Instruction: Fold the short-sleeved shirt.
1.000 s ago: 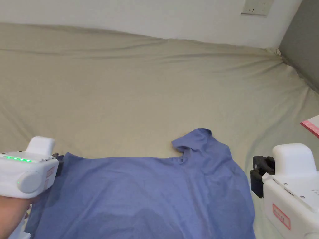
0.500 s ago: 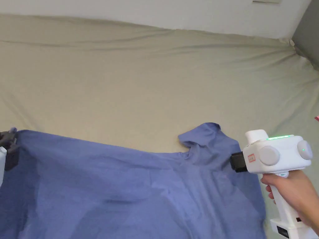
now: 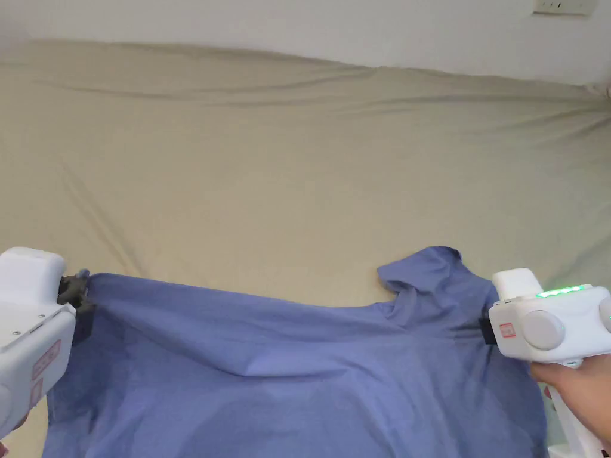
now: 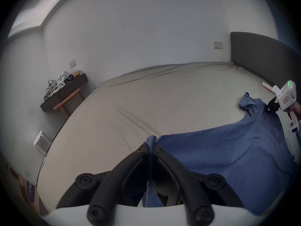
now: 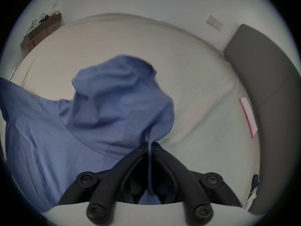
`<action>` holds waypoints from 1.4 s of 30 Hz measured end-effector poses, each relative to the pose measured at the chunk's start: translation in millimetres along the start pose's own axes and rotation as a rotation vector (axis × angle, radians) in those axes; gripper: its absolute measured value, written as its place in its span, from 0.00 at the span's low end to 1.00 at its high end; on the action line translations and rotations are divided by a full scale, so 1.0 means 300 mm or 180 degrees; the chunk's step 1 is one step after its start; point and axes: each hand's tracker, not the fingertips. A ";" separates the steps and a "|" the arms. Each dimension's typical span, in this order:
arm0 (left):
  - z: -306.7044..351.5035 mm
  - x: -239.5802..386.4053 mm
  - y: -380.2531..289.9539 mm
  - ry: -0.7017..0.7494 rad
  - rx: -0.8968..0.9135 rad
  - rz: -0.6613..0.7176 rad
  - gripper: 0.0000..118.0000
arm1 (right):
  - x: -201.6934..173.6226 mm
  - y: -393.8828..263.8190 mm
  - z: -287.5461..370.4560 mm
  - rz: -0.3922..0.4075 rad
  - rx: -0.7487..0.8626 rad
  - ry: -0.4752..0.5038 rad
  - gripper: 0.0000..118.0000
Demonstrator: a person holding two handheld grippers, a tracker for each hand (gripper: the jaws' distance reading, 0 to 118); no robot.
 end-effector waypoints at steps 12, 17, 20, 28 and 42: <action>0.383 -0.123 0.223 0.0284 0.0944 0.0168 0.01 | 0.105 -0.009 0.855 -0.0477 0.1717 -0.0246 0.04; 0.602 -0.182 0.299 0.0426 0.1388 0.0232 0.01 | 0.108 -0.077 1.175 -0.0599 0.2280 -0.0398 0.04; 0.733 -0.218 0.328 0.0483 0.1632 0.0293 0.01 | 0.106 -0.116 1.325 -0.0584 0.2574 -0.0557 0.04; 1.025 -0.282 0.411 0.0622 0.2221 0.0391 0.01 | 0.121 -0.148 1.626 -0.0582 0.3097 -0.0800 0.04; 1.038 -0.386 0.777 0.0633 0.2413 0.0563 0.01 | 0.223 0.178 1.820 -0.0398 0.3437 -0.1150 0.04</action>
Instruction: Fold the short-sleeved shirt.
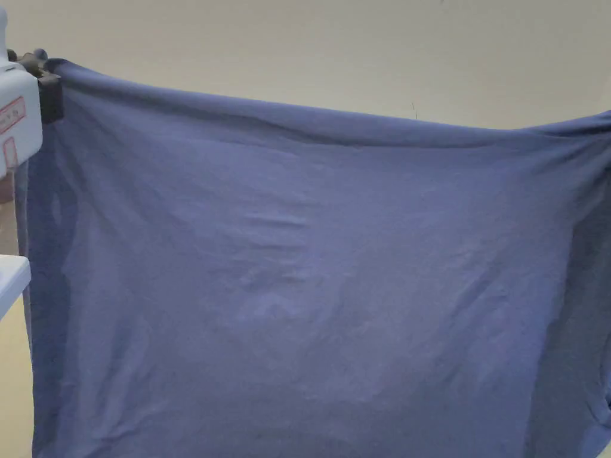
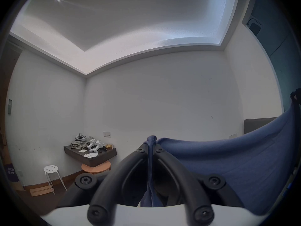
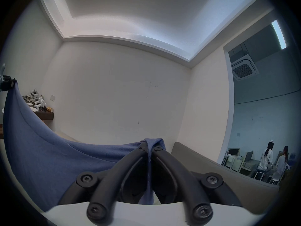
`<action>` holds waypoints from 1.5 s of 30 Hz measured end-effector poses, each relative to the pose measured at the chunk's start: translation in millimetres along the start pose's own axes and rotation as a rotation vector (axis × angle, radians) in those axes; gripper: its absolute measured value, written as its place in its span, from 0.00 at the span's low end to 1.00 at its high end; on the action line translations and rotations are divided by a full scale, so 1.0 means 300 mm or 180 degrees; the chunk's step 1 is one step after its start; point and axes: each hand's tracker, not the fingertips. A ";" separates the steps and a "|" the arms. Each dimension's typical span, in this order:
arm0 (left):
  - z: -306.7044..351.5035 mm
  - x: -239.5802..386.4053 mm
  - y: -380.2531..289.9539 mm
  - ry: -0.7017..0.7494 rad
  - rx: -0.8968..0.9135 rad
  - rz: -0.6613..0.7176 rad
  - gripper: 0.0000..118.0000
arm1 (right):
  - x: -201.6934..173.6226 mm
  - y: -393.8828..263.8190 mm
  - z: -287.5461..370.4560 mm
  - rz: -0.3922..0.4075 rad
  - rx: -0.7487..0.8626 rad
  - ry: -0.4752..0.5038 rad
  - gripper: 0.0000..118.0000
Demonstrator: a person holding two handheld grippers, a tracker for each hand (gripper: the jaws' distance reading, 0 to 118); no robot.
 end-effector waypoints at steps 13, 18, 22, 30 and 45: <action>-0.436 0.088 0.023 0.0069 -0.0307 -0.0252 0.01 | -0.107 0.055 -0.447 0.0108 -0.0001 -0.0190 0.04; -0.604 0.128 0.007 0.0127 -0.0428 -0.0246 0.01 | -0.170 0.041 -0.593 0.0203 0.0003 -0.0241 0.04; -0.732 0.144 -0.043 0.0119 -0.0521 -0.0211 0.01 | -0.197 -0.007 -0.755 0.0314 -0.0040 -0.0286 0.04; -0.915 0.202 -0.275 0.0114 -0.0723 -0.0261 0.01 | -0.318 -0.231 -0.910 0.0516 -0.0288 -0.0207 0.04; -0.597 0.232 -1.171 -0.0341 -0.2008 -0.0627 0.02 | -0.527 -1.088 -0.556 0.0447 -0.1565 0.0730 0.04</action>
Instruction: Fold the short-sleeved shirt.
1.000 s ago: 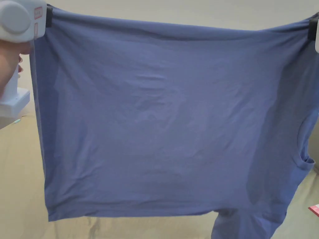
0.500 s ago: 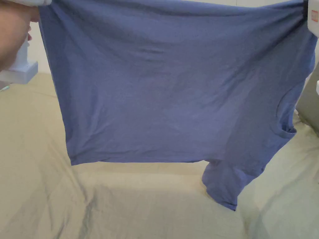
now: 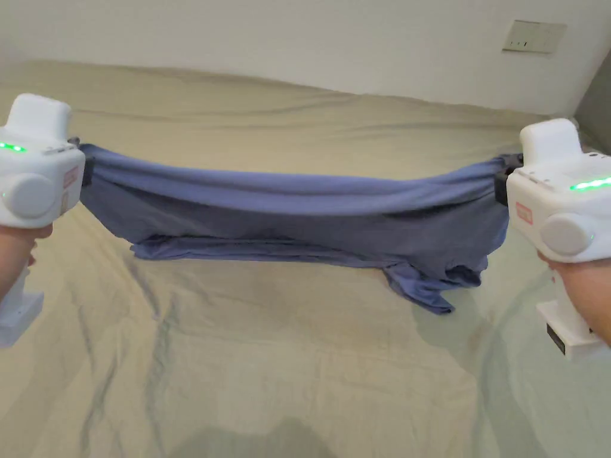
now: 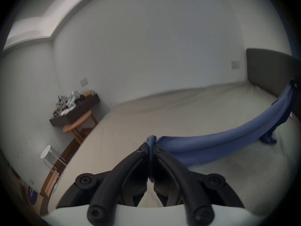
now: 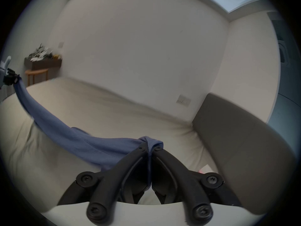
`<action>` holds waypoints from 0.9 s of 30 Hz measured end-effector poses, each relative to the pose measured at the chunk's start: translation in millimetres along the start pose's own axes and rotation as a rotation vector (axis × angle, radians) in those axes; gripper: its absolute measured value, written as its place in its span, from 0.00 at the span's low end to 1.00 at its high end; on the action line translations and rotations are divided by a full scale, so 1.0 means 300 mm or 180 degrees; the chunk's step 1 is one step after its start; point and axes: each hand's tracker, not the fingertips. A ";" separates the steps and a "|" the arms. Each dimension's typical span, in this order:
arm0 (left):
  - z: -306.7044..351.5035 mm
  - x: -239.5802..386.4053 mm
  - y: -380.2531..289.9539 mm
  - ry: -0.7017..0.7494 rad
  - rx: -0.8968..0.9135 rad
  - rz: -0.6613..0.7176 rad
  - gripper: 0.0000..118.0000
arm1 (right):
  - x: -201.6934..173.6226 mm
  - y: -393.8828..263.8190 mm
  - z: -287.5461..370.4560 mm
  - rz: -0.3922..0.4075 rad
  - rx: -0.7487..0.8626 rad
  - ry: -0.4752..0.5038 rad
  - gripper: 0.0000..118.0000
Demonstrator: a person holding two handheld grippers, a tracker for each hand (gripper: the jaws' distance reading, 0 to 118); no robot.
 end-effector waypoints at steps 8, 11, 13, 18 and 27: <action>0.235 0.073 -0.533 -0.0294 -0.0859 -0.0380 0.01 | -0.187 -0.556 0.264 0.0551 -0.0807 0.0502 0.04; 0.320 0.079 -0.684 -0.0468 -0.1198 -0.0513 0.01 | -0.206 -0.704 0.365 0.0452 -0.1184 0.0702 0.04; 0.389 0.086 -0.760 -0.0553 -0.1330 -0.0606 0.01 | -0.208 -0.768 0.440 0.0269 -0.1373 0.0863 0.04; 0.506 0.053 -0.869 -0.0583 -0.1513 -0.0698 0.01 | -0.182 -0.802 0.590 0.0242 -0.1659 0.0938 0.04; 0.680 0.023 -0.944 -0.0776 -0.1711 -0.0909 0.01 | -0.099 -0.801 0.755 -0.0041 -0.2267 0.1159 0.04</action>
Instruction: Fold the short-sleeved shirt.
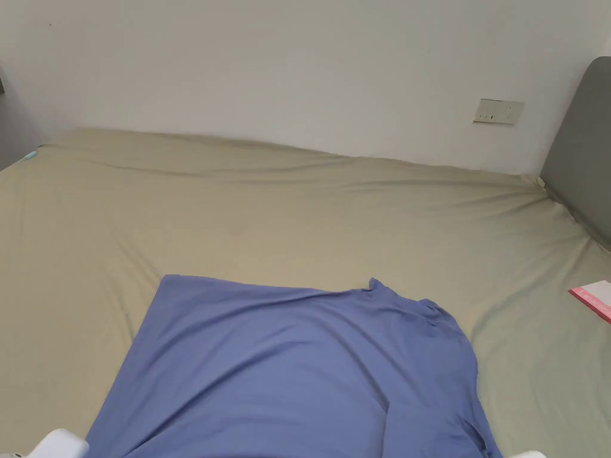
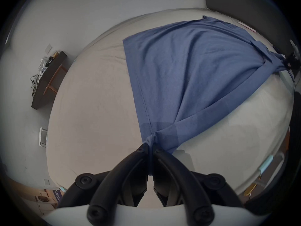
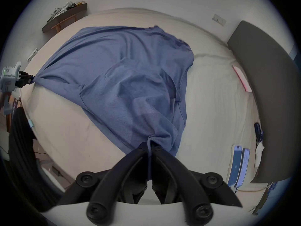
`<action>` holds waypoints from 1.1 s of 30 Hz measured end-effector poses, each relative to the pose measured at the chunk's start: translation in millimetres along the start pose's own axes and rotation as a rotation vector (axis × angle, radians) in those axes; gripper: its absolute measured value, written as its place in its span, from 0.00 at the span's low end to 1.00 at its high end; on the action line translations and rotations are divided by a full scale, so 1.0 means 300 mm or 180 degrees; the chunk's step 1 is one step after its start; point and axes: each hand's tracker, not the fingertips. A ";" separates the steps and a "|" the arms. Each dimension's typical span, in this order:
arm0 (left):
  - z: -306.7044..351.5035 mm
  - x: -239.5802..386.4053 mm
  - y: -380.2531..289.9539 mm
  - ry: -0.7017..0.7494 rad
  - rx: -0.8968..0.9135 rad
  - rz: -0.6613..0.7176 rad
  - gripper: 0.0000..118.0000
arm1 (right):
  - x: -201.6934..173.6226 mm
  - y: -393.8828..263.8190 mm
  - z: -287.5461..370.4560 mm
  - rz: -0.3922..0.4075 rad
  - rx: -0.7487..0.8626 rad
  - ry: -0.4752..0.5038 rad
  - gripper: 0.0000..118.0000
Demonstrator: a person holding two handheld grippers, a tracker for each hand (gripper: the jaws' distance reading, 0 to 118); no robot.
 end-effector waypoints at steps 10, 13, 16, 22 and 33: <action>-0.031 0.050 -0.073 -0.0147 -0.0285 -0.0129 0.01 | -0.023 -0.096 -0.146 -0.0182 -0.0638 0.0118 0.04; -0.030 0.044 -0.062 -0.0156 -0.0306 -0.0089 0.02 | -0.047 -0.098 -0.175 -0.0176 -0.0608 0.0019 0.11; -0.012 0.040 -0.050 -0.0153 -0.0247 -0.0066 0.03 | -0.047 -0.080 -0.133 -0.0167 -0.0507 -0.0197 0.16; 0.174 -0.010 0.094 -0.0432 0.0502 0.0595 0.92 | 0.015 0.073 0.139 -0.0395 0.0426 -0.0385 0.88; 0.744 0.076 0.398 0.0312 0.2953 0.1205 0.53 | -0.258 0.331 0.699 -0.0302 0.2678 -0.0725 0.83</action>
